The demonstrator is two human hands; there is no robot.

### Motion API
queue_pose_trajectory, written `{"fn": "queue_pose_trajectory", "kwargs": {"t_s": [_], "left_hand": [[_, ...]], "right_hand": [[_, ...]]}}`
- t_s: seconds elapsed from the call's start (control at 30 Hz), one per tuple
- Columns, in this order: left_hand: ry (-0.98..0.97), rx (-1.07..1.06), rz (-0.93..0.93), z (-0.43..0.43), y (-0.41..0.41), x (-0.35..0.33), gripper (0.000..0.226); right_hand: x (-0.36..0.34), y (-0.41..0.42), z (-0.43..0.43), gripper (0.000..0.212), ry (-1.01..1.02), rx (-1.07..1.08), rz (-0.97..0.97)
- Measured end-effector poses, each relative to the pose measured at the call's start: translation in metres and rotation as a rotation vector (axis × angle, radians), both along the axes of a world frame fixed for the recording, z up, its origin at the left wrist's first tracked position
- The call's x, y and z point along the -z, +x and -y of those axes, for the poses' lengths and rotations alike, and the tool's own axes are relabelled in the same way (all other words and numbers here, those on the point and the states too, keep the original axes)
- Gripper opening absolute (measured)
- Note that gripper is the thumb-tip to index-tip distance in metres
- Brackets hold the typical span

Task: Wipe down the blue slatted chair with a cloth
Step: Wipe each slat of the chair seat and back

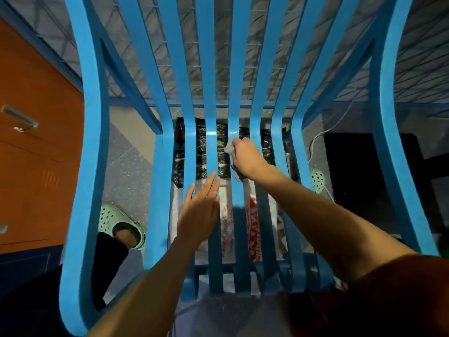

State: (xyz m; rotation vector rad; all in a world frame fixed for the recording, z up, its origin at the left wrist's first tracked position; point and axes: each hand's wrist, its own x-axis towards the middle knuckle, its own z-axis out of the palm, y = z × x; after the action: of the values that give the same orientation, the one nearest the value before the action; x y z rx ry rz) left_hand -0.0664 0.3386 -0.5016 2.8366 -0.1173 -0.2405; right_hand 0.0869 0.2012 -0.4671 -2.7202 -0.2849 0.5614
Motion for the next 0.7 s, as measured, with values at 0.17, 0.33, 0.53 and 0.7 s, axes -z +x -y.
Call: {"fn": "queue_pose_trajectory", "kwargs": {"t_s": [0.17,0.33,0.53,0.7], "left_hand": [[0.036,0.014,0.045,0.001,-0.002,-0.001,0.050],[0.151,0.114,0.004,-0.002,-0.001,0.005,0.052],[0.138,0.123,0.004,-0.002,-0.002,0.003,0.057],[-0.006,0.016,0.043,0.002,-0.004,-0.001,0.048]], "right_hand": [[0.004,-0.020,0.000,0.034,-0.016,-0.013,0.038],[0.004,-0.100,0.014,0.017,0.124,-0.040,0.089],[-0.013,-0.192,0.034,0.030,0.188,-0.069,-0.154],[-0.010,-0.184,0.031,0.034,0.140,-0.077,-0.162]]}}
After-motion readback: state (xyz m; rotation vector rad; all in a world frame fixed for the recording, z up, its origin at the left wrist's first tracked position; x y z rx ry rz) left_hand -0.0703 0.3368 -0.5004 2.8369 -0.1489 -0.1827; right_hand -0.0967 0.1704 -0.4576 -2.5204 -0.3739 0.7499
